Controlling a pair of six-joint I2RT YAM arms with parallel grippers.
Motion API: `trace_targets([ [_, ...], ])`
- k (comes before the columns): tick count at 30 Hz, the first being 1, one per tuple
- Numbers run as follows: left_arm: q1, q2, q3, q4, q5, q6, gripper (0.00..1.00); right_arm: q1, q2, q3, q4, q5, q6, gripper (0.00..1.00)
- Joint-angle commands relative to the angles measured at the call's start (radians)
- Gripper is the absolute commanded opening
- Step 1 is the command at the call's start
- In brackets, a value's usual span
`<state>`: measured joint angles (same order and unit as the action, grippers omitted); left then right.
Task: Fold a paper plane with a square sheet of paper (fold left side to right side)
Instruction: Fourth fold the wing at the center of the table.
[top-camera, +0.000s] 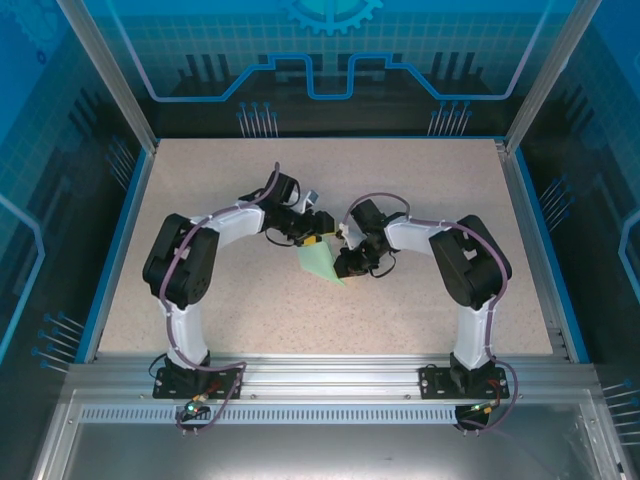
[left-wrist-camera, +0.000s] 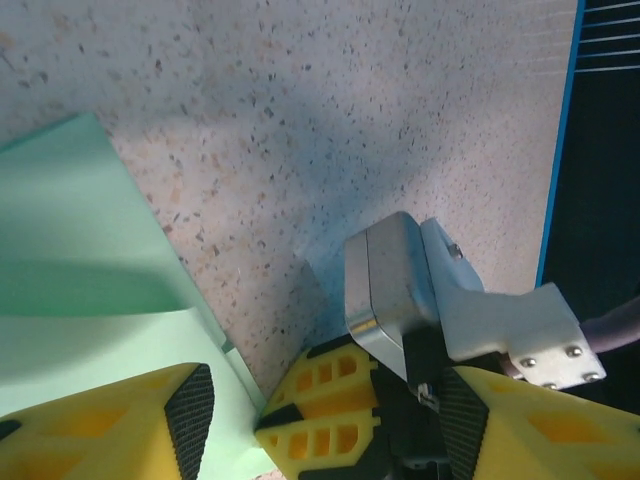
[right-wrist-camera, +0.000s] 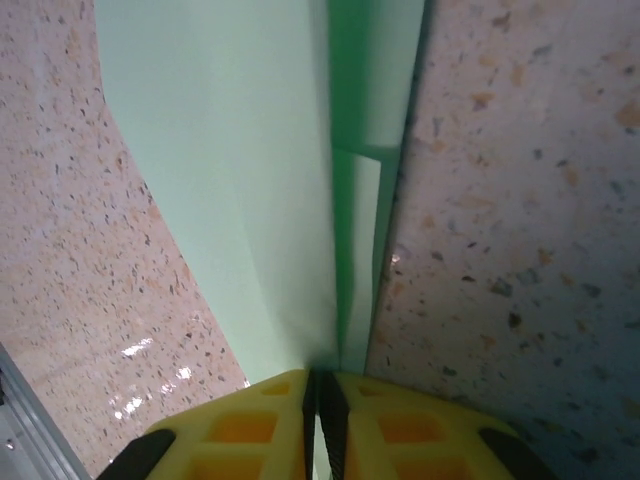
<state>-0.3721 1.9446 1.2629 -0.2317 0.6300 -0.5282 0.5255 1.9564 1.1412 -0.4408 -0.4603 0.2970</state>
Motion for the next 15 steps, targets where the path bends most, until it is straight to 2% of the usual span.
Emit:
trace_targets([
  [1, -0.002, 0.069, 0.04, -0.018, -0.052, 0.006, 0.65, 0.025, 0.067, -0.057, -0.144, 0.071, -0.029, 0.16],
  [7, 0.001, 0.13, 0.057, -0.052, -0.113, 0.023, 0.65, 0.015, 0.042, -0.07, -0.13, 0.062, -0.027, 0.16],
  [15, 0.035, 0.022, -0.029, 0.045, -0.05, -0.007, 0.64, 0.012, 0.052, -0.066, -0.123, 0.051, -0.024, 0.16],
])
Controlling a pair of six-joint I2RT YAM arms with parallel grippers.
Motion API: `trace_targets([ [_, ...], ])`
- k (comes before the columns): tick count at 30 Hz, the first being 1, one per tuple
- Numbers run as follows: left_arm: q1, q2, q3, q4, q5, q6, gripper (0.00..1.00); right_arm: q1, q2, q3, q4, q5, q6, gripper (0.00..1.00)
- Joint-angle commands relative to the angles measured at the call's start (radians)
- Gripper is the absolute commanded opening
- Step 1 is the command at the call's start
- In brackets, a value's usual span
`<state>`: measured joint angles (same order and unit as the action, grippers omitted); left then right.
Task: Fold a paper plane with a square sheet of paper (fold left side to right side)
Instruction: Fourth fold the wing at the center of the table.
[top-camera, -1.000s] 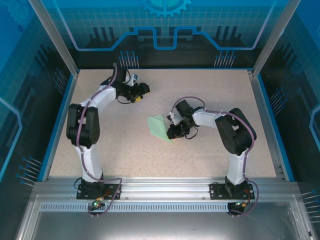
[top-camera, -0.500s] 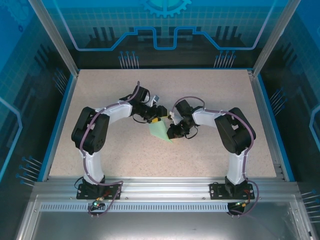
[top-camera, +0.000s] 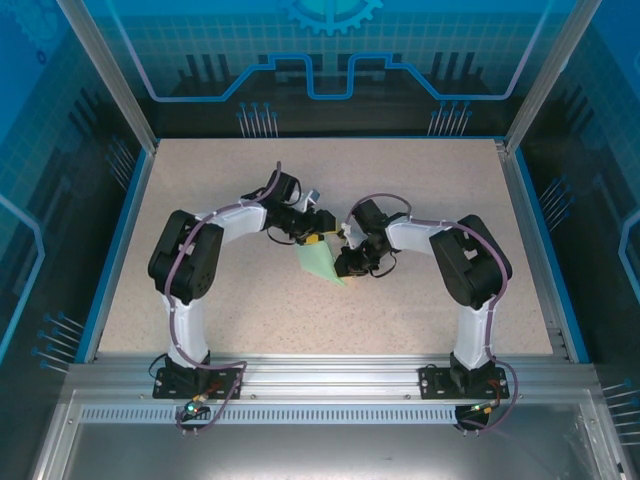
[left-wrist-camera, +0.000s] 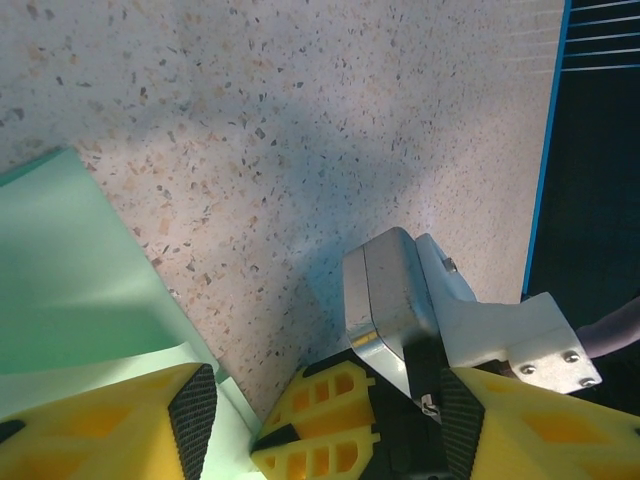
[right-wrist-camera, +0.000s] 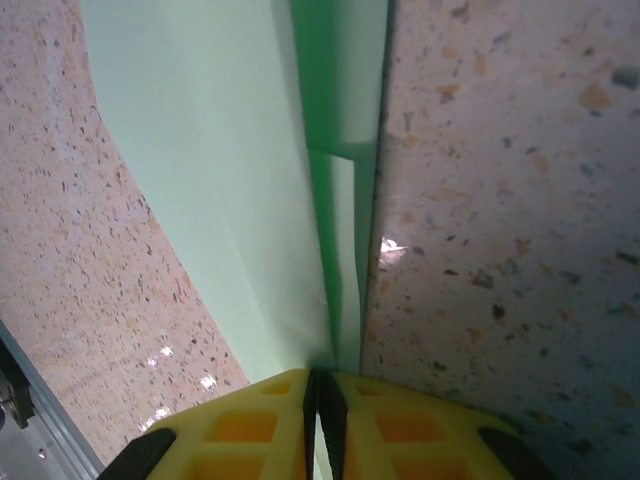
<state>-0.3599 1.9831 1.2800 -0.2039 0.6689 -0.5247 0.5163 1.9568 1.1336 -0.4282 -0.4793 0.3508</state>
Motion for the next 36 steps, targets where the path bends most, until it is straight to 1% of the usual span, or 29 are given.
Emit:
trace_targets([
  [1, 0.027, -0.038, -0.052, 0.018, -0.085, -0.008, 0.65, 0.022, 0.053, -0.058, -0.134, 0.069, -0.078, 0.16],
  [6, 0.042, -0.124, -0.082, 0.033, -0.059, -0.014, 0.65, 0.022, 0.054, -0.055, -0.135, 0.073, -0.076, 0.16],
  [12, 0.052, -0.18, -0.119, 0.027, -0.075, -0.008, 0.67, 0.022, 0.056, -0.058, -0.131, 0.074, -0.073, 0.16],
  [14, 0.054, -0.155, -0.108, 0.012, -0.08, -0.001, 0.66, 0.022, 0.057, -0.058, -0.133, 0.071, -0.075, 0.16],
  [17, 0.053, -0.103, -0.085, 0.027, -0.057, -0.013, 0.63, 0.022, 0.058, -0.055, -0.136, 0.074, -0.076, 0.16],
  [24, 0.036, 0.017, -0.01, 0.024, -0.02, -0.007, 0.61, 0.021, 0.055, -0.055, -0.138, 0.076, -0.075, 0.16],
  [27, 0.033, 0.057, 0.014, -0.006, -0.041, 0.008, 0.6, 0.022, 0.046, -0.058, -0.133, 0.074, -0.072, 0.16],
  [30, 0.034, 0.08, 0.011, -0.032, -0.087, 0.018, 0.6, 0.021, 0.018, -0.067, -0.117, 0.066, -0.067, 0.16],
  [36, 0.033, 0.104, -0.024, -0.036, -0.123, 0.009, 0.58, 0.016, -0.106, -0.061, -0.091, 0.059, -0.039, 0.13],
])
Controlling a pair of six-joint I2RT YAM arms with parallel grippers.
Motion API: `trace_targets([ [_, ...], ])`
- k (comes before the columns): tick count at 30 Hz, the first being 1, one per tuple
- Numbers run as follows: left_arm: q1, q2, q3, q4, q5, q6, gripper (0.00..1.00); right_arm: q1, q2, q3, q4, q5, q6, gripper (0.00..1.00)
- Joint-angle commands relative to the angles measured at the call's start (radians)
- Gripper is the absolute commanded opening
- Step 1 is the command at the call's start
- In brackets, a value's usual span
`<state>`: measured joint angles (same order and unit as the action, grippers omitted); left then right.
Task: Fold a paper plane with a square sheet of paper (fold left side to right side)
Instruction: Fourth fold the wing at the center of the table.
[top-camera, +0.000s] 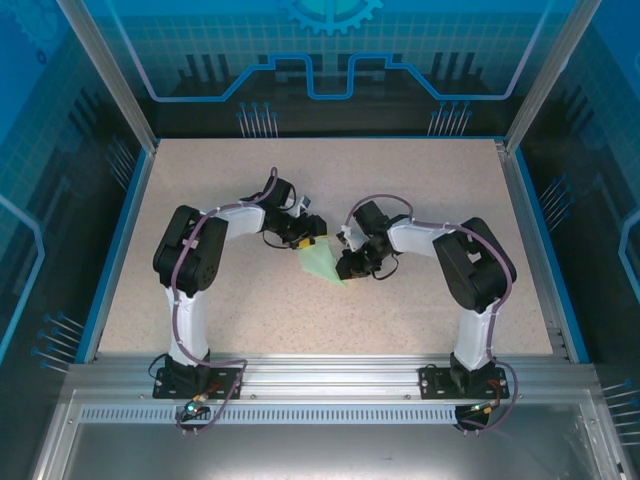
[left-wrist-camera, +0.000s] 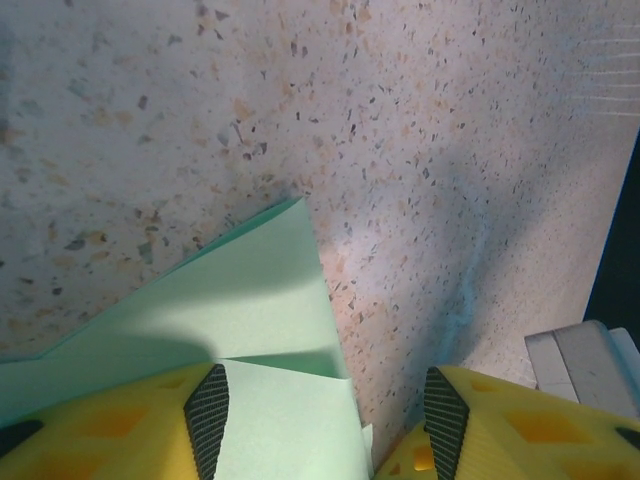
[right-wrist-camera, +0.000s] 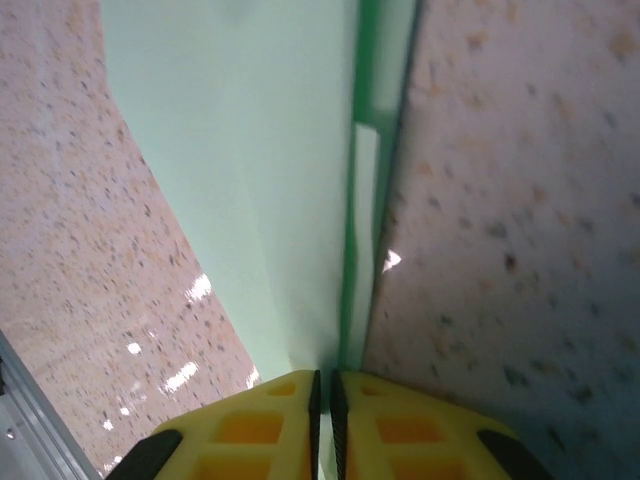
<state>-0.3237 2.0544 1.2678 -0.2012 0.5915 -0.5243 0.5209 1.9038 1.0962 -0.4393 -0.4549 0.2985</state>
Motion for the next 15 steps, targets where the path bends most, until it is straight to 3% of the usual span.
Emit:
trace_targets([
  [1, -0.003, 0.034, -0.019, -0.032, -0.045, 0.005, 0.58, 0.011, -0.077, -0.026, -0.072, 0.035, 0.022, 0.13],
  [7, -0.006, 0.046, -0.021, -0.024, -0.051, -0.004, 0.58, 0.035, -0.142, -0.043, 0.034, 0.003, 0.15, 0.12],
  [15, -0.011, 0.059, -0.005, -0.035, -0.056, -0.009, 0.58, 0.063, -0.081, -0.055, 0.229, 0.031, 0.417, 0.12],
])
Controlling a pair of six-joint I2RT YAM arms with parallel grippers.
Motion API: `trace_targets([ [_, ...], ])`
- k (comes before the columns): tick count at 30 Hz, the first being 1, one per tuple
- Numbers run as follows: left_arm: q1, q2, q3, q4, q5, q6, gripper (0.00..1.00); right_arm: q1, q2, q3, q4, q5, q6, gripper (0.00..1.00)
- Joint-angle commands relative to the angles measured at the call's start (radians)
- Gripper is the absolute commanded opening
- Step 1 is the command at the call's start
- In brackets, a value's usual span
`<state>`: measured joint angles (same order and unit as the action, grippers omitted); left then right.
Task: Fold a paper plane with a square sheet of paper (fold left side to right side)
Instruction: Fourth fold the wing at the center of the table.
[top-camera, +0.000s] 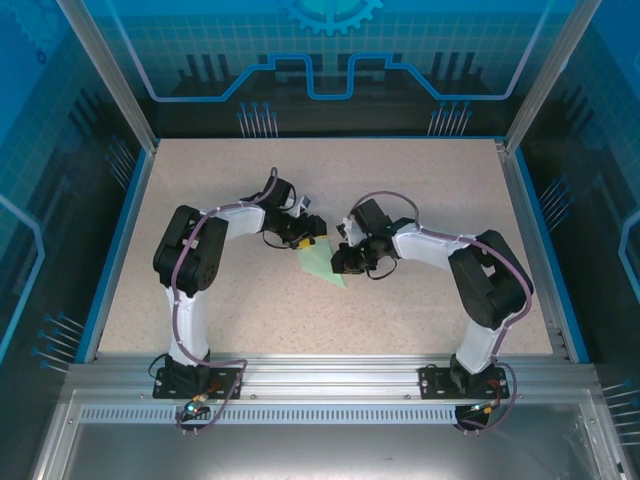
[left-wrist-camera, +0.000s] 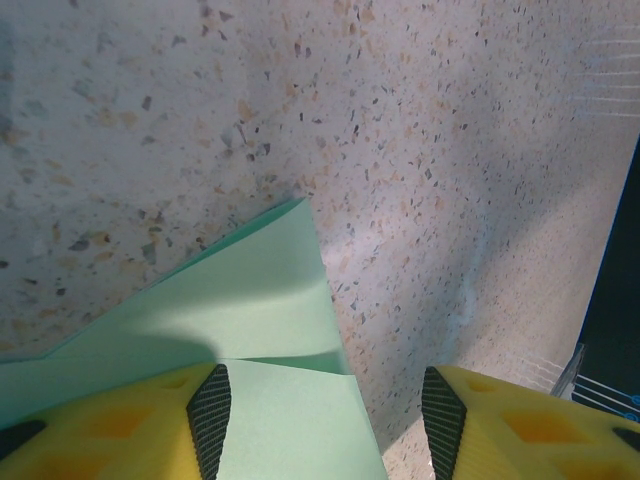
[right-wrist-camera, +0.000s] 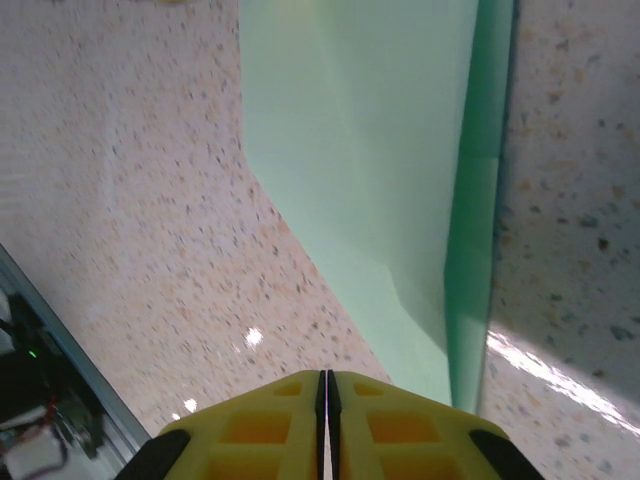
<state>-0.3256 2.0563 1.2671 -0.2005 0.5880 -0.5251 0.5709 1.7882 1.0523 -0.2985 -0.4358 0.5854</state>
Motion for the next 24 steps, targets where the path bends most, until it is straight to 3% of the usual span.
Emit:
trace_targets([
  [1, -0.009, 0.06, -0.003, -0.037, -0.053, -0.008, 0.58, 0.016, 0.046, -0.012, 0.115, 0.021, 0.155, 0.12],
  [11, -0.009, 0.072, 0.022, -0.06, -0.06, -0.006, 0.58, 0.05, 0.164, 0.073, 0.113, 0.042, 0.193, 0.12],
  [24, -0.008, 0.076, 0.026, -0.072, -0.073, -0.002, 0.58, 0.047, 0.157, 0.075, 0.057, 0.088, 0.153, 0.12],
])
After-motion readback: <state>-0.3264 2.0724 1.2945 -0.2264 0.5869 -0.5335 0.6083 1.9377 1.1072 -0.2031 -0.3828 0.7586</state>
